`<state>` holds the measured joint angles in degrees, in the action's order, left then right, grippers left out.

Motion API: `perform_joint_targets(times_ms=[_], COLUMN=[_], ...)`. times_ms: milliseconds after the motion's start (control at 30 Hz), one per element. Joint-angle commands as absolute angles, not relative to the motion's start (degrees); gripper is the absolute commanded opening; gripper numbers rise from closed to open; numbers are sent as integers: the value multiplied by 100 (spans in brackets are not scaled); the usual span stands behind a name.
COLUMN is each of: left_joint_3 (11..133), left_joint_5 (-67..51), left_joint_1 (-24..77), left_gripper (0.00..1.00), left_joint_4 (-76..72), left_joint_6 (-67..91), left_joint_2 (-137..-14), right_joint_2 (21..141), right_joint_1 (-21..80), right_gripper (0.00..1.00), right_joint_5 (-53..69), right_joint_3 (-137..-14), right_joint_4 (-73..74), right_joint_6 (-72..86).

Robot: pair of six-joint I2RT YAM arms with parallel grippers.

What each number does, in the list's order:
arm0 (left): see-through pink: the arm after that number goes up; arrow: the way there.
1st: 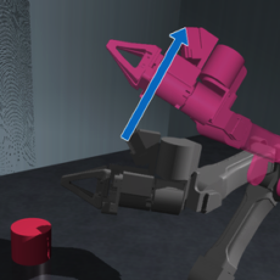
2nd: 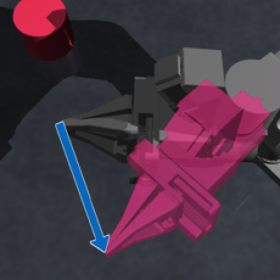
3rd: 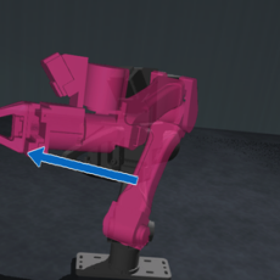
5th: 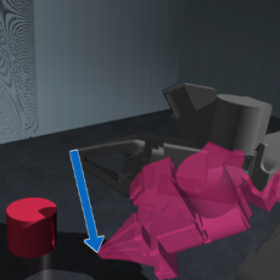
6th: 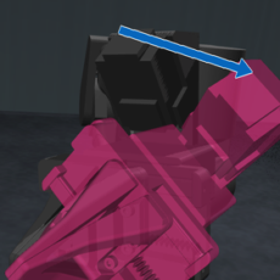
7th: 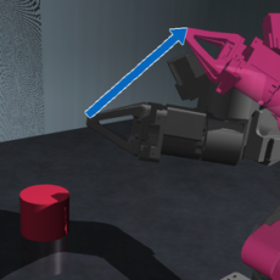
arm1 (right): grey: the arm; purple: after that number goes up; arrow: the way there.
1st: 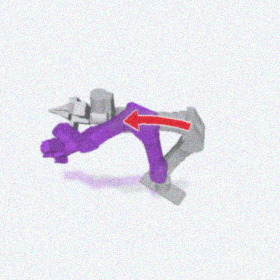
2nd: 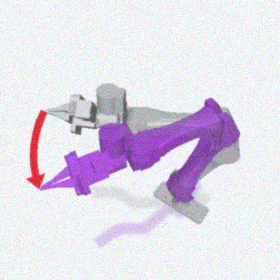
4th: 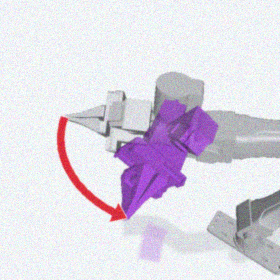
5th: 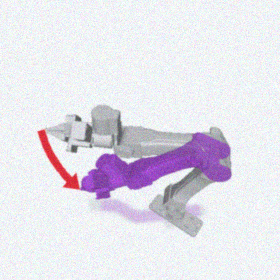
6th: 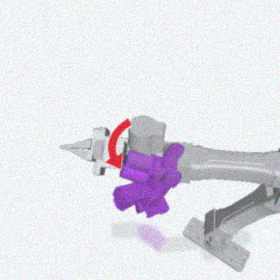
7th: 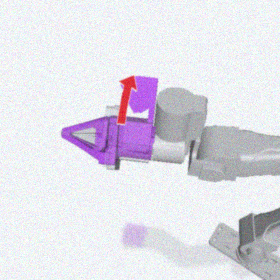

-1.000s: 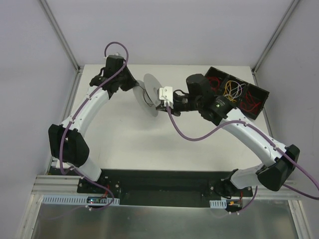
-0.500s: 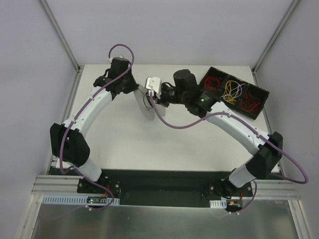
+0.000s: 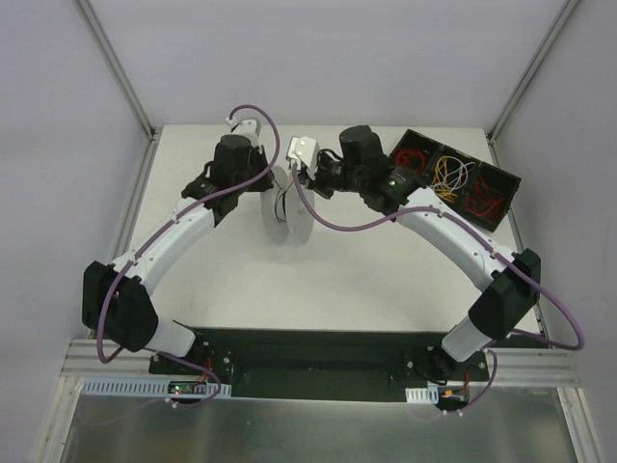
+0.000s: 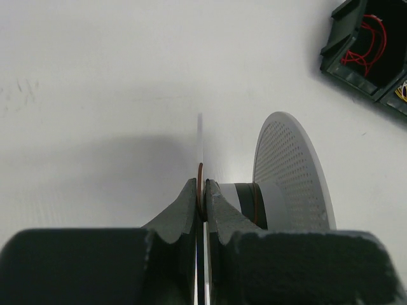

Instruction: Wrap the cables

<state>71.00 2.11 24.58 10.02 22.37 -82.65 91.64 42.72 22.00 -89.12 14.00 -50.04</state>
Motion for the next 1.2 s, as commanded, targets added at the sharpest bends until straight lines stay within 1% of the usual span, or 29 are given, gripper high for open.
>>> perform_joint_targets(times_ms=[0,167,400,500,567,667,800,967,1100,1167], left_joint_3=[6733,6312,5722,5608,5459,5116,4879,4483,4395,4351], left_joint_5=[422,378,26,9,-280,-544,-852,-1177,-1309,-1555], left_joint_1=[2715,2926,3006,3041,3041,3164,3260,3331,3331,3331], left_gripper=[0,0,0,0,0,0,0,0,0,0], left_joint_4=[-429,-1255,-2328,-2504,-2688,-3267,-3638,-4367,-4728,-4868], left_joint_6=[811,-446,-1414,-1573,-1748,-2467,-3101,-4068,-4613,-4903], left_joint_2=[-7831,-7717,-7524,-7506,-7453,-7357,-7295,-7251,-7356,-7435], right_joint_2=[9079,9035,9246,9308,9334,9343,9387,9597,9703,9782], right_joint_1=[4140,4113,3824,3639,3569,3524,3472,3174,2919,2822], right_gripper=[0,0,0,0,0,0,0,0,0,0], right_joint_5=[2583,3023,3041,3094,3137,3199,3226,3392,3401,3410], right_joint_3=[-9378,-9624,-9826,-9817,-9791,-9817,-9844,-9835,-9651,-9484], right_joint_4=[1678,1951,2144,2127,2066,2004,2047,2083,2031,1812], right_joint_6=[-4616,-3957,-2788,-2269,-2005,-1741,-1284,-502,-28,227])
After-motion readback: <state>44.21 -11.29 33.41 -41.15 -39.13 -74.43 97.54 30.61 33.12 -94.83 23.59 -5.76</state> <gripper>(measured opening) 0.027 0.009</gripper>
